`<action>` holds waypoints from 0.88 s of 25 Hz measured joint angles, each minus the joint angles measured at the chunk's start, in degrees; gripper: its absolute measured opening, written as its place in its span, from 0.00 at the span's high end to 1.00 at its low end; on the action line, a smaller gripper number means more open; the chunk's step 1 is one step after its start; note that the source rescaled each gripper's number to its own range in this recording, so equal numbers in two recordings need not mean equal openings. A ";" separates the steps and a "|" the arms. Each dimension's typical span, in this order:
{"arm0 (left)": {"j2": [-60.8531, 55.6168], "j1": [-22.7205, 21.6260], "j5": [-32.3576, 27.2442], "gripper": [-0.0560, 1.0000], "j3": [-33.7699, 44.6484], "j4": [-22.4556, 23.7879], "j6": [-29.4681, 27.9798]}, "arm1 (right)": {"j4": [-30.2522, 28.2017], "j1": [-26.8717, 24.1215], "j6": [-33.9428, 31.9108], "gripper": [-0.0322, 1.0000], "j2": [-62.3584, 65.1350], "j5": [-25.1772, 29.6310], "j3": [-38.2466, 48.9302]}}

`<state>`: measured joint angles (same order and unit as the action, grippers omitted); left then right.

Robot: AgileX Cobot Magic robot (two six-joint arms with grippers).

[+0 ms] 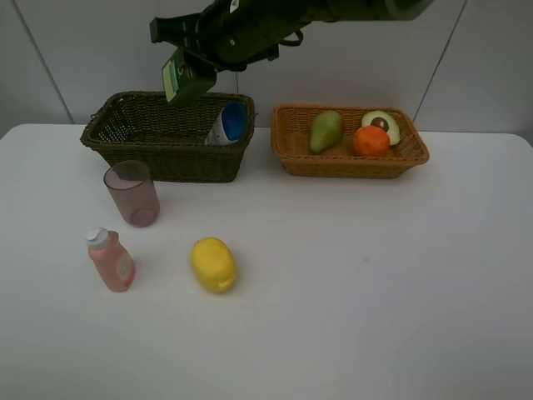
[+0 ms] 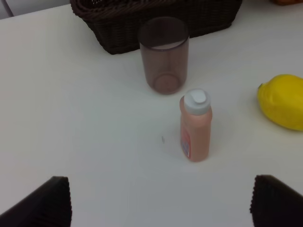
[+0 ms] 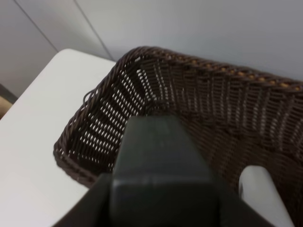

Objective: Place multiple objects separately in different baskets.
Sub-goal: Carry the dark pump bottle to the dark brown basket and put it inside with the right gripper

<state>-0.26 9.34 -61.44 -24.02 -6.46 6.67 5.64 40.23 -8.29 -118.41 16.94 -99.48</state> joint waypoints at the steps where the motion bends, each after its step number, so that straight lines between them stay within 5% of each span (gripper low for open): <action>1: 0.00 0.00 0.00 0.00 0.00 0.00 0.00 | -0.32 0.00 0.00 0.92 -0.84 -1.64 0.00; 10: 0.00 0.00 0.00 0.00 0.00 0.00 0.00 | -1.98 -0.18 0.01 0.92 -9.41 -10.00 0.00; 22: 0.00 0.00 0.00 0.00 0.00 0.00 0.00 | -6.51 -0.25 0.01 0.92 -10.55 -12.56 0.00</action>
<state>-0.26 9.34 -61.44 -24.02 -6.46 6.67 -0.88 39.98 -8.28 -128.96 4.38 -99.48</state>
